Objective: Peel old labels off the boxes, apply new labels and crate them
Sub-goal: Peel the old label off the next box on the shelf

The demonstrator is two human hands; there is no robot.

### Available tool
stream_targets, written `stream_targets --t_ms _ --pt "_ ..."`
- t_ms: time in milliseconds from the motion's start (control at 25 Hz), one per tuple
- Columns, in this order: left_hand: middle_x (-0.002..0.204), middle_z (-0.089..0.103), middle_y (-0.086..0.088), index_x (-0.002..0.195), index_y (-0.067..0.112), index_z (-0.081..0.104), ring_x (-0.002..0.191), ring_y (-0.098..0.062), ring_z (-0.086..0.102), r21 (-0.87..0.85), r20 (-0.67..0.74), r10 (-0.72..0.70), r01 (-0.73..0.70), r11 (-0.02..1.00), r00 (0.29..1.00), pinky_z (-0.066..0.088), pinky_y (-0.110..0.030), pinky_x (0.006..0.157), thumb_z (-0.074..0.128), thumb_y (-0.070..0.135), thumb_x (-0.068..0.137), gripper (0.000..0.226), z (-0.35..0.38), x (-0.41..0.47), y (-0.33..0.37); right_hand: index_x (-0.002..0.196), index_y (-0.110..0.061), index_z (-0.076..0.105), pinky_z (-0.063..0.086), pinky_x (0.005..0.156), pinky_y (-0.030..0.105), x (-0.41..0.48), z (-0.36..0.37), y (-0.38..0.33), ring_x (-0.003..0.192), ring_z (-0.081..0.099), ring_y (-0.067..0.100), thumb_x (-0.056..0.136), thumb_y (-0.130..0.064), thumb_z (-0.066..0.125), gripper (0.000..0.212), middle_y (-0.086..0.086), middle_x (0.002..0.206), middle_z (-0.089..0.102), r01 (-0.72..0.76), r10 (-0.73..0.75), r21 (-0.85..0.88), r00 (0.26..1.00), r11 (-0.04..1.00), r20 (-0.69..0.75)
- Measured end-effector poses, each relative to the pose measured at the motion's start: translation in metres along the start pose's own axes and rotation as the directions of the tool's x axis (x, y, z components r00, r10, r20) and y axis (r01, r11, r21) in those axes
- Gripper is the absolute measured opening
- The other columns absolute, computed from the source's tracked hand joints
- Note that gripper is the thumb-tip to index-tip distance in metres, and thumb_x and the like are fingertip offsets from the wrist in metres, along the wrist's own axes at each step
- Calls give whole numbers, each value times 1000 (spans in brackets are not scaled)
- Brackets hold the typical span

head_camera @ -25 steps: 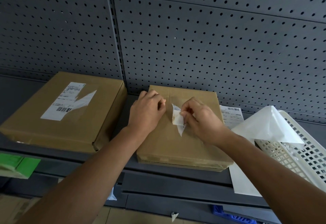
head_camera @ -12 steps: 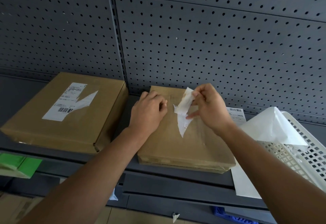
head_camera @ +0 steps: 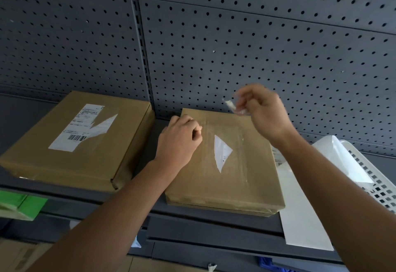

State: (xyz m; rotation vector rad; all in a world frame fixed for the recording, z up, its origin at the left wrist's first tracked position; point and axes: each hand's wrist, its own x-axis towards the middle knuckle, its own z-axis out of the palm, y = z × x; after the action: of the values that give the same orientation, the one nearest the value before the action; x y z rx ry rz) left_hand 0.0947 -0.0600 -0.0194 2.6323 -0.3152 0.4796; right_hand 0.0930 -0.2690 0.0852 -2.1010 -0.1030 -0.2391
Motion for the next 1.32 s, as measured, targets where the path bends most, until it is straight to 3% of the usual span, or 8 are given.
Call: stream_targets --t_ms 80,160,240,360,480,560,760,1320 --pt "108 64 10 96 22 69 99 -13 53 -18 -7 3 -3 1000 1000 52 -33 67 59 30 96 13 -1 0 1 82 -18 74 58 70 33 -10 8 10 66 64 14 89 6 35 47 0 75 71 -7 23 -142 994 990 108" --pt "107 64 10 94 21 69 98 -13 53 -38 -18 9 -10 999 1000 54 -35 67 62 29 95 11 -1 1 1 68 -14 72 44 46 29 -13 13 20 44 47 18 87 3 37 43 0 55 64 0 33 -216 988 976 148" --pt "106 63 10 94 21 69 97 -13 52 -50 -20 16 -17 999 1000 53 -35 66 64 28 94 9 0 0 0 67 -7 69 33 42 18 -14 19 30 37 38 9 87 0 40 37 -11 44 56 39 11 -277 984 960 180" --pt "106 61 12 94 21 68 99 -13 51 -53 -18 18 -19 998 1000 48 -32 65 63 28 95 9 0 1 0 75 -9 69 41 52 17 -15 29 44 50 47 4 88 -10 47 25 -12 64 67 84 -8 -327 974 941 227" --pt "105 60 11 95 21 68 99 -14 52 -38 -22 26 -26 999 999 44 -31 64 62 29 95 9 1 1 0 89 -19 73 44 71 10 -13 33 57 80 61 1 87 -13 64 11 -10 88 70 173 -82 -314 956 934 282" --pt "104 60 11 96 20 68 99 -14 52 -24 -28 29 -30 999 999 42 -29 64 63 28 94 10 1 1 1 90 -26 72 49 80 20 -12 35 61 88 62 2 85 -19 69 10 -14 93 69 213 -111 -308 942 927 316" --pt "106 61 10 99 20 69 100 -14 52 -19 -24 26 -27 999 999 45 -30 67 62 29 95 12 0 0 2 86 -34 70 55 79 36 -7 43 62 89 63 3 88 -28 65 8 -21 93 68 182 -89 -352 960 918 266" --pt "106 60 10 100 20 69 100 -13 52 -18 -12 17 -17 1000 1000 50 -33 69 62 30 95 13 0 0 1 90 -33 69 52 82 32 -12 44 55 90 61 1 94 -26 57 14 -22 95 67 96 15 -410 966 907 260"
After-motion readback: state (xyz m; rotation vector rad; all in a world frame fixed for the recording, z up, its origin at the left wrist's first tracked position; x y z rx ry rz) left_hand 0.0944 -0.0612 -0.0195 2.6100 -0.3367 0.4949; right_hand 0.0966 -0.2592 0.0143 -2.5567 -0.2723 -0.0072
